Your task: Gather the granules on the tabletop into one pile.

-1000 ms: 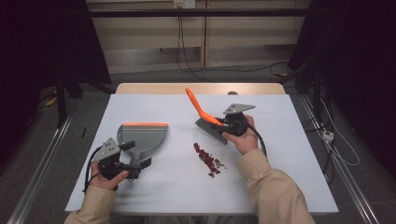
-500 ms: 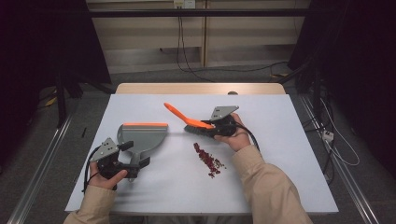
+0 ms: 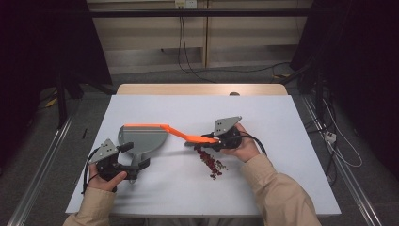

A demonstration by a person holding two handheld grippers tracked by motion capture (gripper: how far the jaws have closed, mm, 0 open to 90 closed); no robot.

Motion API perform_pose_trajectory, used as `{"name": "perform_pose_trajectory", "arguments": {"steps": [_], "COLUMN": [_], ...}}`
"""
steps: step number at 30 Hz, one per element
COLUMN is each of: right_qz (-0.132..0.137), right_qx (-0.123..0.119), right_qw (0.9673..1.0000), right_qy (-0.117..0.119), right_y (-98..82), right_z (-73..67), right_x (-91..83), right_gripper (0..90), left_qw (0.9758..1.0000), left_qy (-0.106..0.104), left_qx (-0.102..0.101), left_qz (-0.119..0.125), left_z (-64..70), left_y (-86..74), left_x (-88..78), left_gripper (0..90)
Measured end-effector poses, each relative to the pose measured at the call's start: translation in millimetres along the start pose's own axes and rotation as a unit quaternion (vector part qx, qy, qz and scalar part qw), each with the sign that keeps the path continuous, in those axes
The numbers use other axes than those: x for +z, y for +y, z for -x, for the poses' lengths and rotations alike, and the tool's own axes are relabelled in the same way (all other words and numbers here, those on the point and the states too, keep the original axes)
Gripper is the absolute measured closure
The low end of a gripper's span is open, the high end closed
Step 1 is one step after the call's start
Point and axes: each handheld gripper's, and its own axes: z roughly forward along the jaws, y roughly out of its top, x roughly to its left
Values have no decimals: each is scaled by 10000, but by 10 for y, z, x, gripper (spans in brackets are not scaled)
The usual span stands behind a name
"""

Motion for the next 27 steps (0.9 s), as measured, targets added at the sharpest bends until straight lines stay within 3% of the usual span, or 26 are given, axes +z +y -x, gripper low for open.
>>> {"name": "perform_pose_trajectory", "arguments": {"steps": [10, 25, 27], "right_qz": [3, 191, 222], "right_qx": [-167, -19, 3], "right_qw": [9997, 9996, 9997], "right_qy": [174, 197, 80], "right_y": [-18, -43, -35], "right_z": [-194, -330, -335], "right_x": [-106, -160, -163], "right_gripper": [715, 715, 714], "left_qw": [10000, 10000, 10000], "left_qy": [-8, -47, -54], "left_qx": [18, 47, 49], "left_qz": [2, -6, -19], "left_z": [12, 31, 29], "left_y": [4, 8, 7], "left_x": [-1, 7, 10], "left_gripper": [47, 47, 47]}}
